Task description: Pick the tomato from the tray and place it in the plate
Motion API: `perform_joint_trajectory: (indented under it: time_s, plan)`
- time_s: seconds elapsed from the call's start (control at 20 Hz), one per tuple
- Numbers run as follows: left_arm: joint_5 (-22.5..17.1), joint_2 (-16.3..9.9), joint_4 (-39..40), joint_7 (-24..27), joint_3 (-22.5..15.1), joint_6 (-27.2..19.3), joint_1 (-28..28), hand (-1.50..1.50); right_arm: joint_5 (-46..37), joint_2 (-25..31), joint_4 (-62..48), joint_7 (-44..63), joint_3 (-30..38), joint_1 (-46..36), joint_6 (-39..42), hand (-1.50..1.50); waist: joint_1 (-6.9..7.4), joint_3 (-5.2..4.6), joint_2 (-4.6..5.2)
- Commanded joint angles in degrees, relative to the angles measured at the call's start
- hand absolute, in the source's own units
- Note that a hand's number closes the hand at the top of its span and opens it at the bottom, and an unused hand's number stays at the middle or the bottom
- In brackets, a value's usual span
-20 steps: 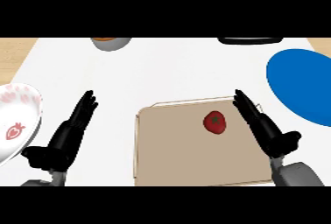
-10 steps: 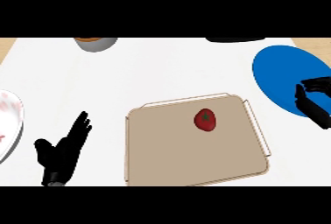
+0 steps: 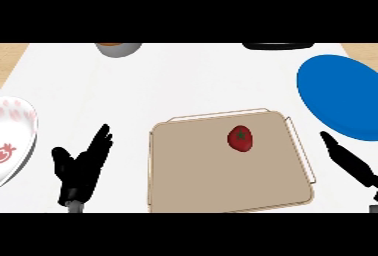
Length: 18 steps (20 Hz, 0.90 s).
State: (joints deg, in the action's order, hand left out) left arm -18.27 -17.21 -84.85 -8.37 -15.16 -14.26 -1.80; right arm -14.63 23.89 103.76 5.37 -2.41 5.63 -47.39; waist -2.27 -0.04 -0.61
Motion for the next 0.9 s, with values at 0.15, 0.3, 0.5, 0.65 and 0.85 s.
perform_joint_trajectory:
  time_s: [0.15,0.3,0.5,0.65,0.85]
  plan:
    - [-0.3,-0.86,-0.25,-2.53,-0.13,1.26,-0.4,0.0,-13.23,7.0,7.5,21.07,-6.14,7.7,9.72,-1.5,1.79,-0.39,0.59]
    - [-0.91,-1.06,-0.13,-0.7,0.37,2.78,-1.22,0.0,-14.95,11.09,12.2,29.93,-8.18,9.65,17.92,-1.5,2.04,-0.42,0.58]
    - [0.02,-0.63,0.93,-2.69,0.39,2.05,2.03,0.0,-21.08,12.67,19.63,46.71,-11.56,3.5,27.3,-1.5,2.53,-0.32,0.7]
    - [1.39,1.64,1.21,-0.53,-1.55,1.27,-0.52,0.0,-25.22,10.76,17.87,55.58,-15.97,-2.32,33.32,-1.5,3.59,-0.22,0.76]
    - [1.98,3.71,6.05,-0.04,-0.48,1.29,3.94,0.0,-29.69,2.38,10.31,61.74,-21.36,-13.06,37.1,-1.5,3.33,-0.07,0.91]
